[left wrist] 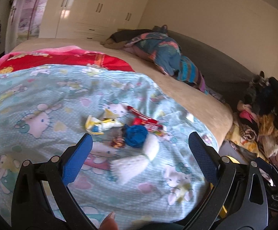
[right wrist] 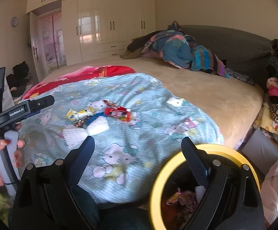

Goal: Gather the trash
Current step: 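Move both tools back over the blanket toward the remaining wrappers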

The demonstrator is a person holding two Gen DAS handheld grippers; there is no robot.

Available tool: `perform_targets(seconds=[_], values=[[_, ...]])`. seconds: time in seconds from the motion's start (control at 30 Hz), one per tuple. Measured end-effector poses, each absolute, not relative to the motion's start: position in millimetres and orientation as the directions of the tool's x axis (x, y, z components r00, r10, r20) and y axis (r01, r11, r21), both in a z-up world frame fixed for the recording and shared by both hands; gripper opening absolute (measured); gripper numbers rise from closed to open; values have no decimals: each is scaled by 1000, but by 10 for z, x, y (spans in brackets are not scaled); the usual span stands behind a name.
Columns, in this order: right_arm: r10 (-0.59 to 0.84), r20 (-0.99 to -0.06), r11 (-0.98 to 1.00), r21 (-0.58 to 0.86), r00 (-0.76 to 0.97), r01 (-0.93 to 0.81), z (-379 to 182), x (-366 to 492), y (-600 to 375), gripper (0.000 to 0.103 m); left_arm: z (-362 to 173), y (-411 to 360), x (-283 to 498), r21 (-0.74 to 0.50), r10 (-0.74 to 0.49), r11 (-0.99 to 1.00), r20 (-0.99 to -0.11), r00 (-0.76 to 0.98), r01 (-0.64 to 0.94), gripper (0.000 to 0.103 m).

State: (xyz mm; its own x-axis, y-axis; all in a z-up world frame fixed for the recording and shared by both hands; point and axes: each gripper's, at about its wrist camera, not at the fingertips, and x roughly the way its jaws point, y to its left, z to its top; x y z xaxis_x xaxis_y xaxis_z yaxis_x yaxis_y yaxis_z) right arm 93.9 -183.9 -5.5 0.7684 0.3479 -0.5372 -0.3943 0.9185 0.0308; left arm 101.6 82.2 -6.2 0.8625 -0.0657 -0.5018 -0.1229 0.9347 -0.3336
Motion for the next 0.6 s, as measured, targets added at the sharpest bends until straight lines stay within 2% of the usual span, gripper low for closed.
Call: perform_targets(seconds=[0.4,0.6], values=[[401,-598,894,91,693,-439,-330,1354,-1157,89,-354,1487,1056,-350,45,897,-538,842,-271,92],[402,-626,898,128,669,-420,-446,1620,-896,89,-518,1685,1167,-368,34,884,-567,823,-290,92]])
